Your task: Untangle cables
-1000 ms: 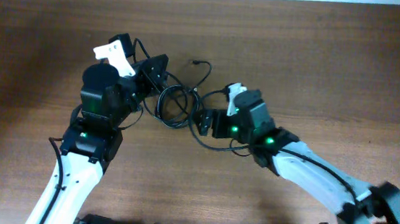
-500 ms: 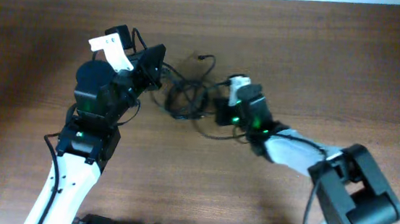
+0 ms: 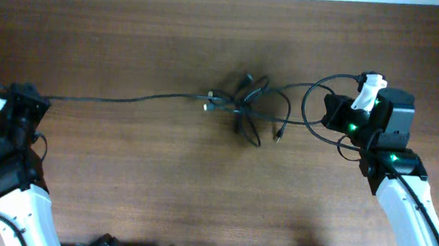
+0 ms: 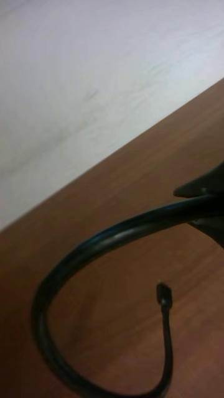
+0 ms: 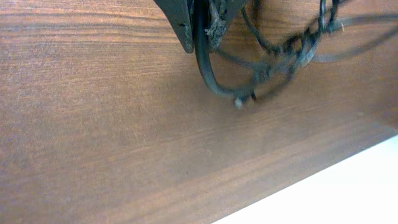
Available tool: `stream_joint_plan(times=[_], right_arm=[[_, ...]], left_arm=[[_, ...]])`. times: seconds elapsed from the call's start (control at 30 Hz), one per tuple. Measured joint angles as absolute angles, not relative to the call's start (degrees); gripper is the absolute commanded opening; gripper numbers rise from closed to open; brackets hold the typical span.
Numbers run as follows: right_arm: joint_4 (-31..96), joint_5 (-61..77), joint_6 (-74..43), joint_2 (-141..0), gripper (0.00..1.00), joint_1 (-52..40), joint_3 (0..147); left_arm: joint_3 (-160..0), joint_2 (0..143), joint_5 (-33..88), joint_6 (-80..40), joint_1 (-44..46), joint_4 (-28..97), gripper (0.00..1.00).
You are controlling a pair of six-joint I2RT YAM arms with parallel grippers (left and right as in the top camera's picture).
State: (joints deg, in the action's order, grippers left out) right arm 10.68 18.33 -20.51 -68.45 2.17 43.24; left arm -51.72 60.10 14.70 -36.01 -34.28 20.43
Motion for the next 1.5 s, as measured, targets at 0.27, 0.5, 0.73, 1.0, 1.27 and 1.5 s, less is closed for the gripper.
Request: stream_joint_plan(times=[0.27,0.5,0.73,1.0,1.27,1.5], right_arm=[[13.3,28.8,-25.6,-66.8,0.04,2.1,43.2],[13.5,30.3,-25.6,-71.5,0.04,-3.0,43.2],[13.5,30.4,-25.6,-73.5,0.04,-3.0,43.2],[14.9,30.8,-25.6,-73.6,0.04,-3.1,43.2],[17.2,31.0,-25.8,-73.7,0.04,-3.1,43.2],[19.2,31.7,-25.7,-73.7,0.04,-3.1,43.3]], left_arm=[[-51.8,68.4,23.1,-37.3,-35.2,23.1,0.99],[-51.8,75.7,34.0,-37.3,-33.1,23.1,0.99],[-52.1,76.0,38.2,-34.9,-12.1,9.1,0.99],[-52.7,76.1,31.0,-46.7,9.0,26.0,0.99],[-52.6,76.2,24.8,-67.5,13.7,42.5,0.68],[-52.5,85.0,14.2,-68.6,18.0,39.1,0.0]])
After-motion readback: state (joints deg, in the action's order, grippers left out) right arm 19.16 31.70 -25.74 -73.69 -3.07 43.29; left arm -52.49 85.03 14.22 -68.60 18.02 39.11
